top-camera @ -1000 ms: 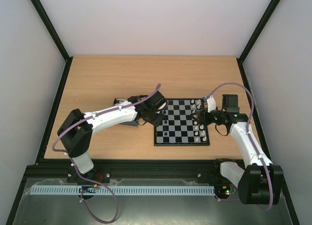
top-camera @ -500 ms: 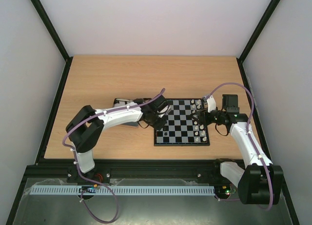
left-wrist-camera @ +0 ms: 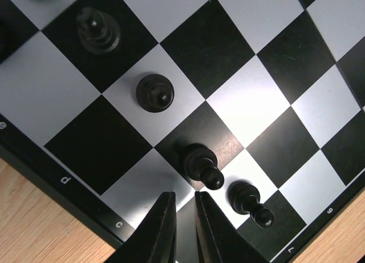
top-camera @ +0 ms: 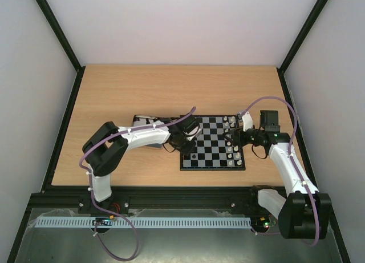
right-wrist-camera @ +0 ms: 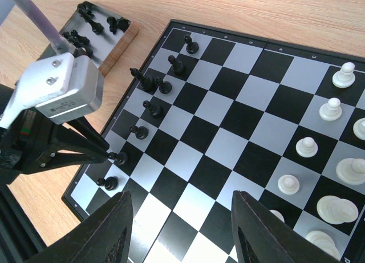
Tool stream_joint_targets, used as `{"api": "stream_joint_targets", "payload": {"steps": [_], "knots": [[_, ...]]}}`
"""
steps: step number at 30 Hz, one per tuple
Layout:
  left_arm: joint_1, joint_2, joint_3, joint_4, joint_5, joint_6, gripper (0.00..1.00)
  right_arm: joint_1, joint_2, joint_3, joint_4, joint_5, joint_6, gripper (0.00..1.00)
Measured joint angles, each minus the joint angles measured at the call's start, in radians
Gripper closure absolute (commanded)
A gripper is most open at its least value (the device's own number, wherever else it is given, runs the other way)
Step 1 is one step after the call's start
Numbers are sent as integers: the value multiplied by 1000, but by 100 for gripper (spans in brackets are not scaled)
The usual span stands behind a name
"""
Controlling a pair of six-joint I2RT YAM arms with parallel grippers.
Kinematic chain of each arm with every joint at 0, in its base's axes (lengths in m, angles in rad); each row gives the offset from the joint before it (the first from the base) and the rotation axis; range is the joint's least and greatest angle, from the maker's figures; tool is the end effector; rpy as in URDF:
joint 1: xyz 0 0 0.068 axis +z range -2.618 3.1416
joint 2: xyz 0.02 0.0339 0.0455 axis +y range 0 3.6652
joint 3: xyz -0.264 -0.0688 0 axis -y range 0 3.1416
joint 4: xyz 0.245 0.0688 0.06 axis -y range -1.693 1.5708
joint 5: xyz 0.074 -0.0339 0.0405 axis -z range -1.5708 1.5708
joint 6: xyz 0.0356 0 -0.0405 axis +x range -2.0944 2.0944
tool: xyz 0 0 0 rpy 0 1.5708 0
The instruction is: Set up the chess pieces on the board
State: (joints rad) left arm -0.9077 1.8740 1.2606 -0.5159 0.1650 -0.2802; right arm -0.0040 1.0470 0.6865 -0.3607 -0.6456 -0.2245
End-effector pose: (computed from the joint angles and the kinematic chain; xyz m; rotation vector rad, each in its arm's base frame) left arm 0.2295 -0.3033 0.1748 0.9188 2.6624 -0.5466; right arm 0.2154 0.0206 0.2442 -0.5637 2.1154 0.6077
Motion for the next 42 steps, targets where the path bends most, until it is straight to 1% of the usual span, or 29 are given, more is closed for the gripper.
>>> {"api": "stream_joint_targets", "payload": {"steps": [7, 23, 26, 29, 32, 35, 39, 42], "knots": [[-4, 33, 2, 11, 9, 0, 87, 0, 0, 0, 0, 0, 0, 52], [-4, 39, 13, 8, 5, 0, 87, 0, 0, 0, 0, 0, 0, 52], [-1, 8, -5, -15, -14, 0, 86, 0, 0, 0, 0, 0, 0, 52], [19, -68, -39, -53, -35, 0, 84, 0, 0, 0, 0, 0, 0, 52], [79, -159, -67, -82, -60, 2, 80, 0, 0, 0, 0, -1, 0, 52], [192, -224, -82, -94, -95, 3, 78, 0, 0, 0, 0, -1, 0, 52], [336, -232, -84, -97, -132, 0, 78, 0, 0, 0, 0, -1, 0, 52], [426, -202, -64, -103, -147, -5, 77, 0, 0, 0, 0, -2, 0, 52]]}}
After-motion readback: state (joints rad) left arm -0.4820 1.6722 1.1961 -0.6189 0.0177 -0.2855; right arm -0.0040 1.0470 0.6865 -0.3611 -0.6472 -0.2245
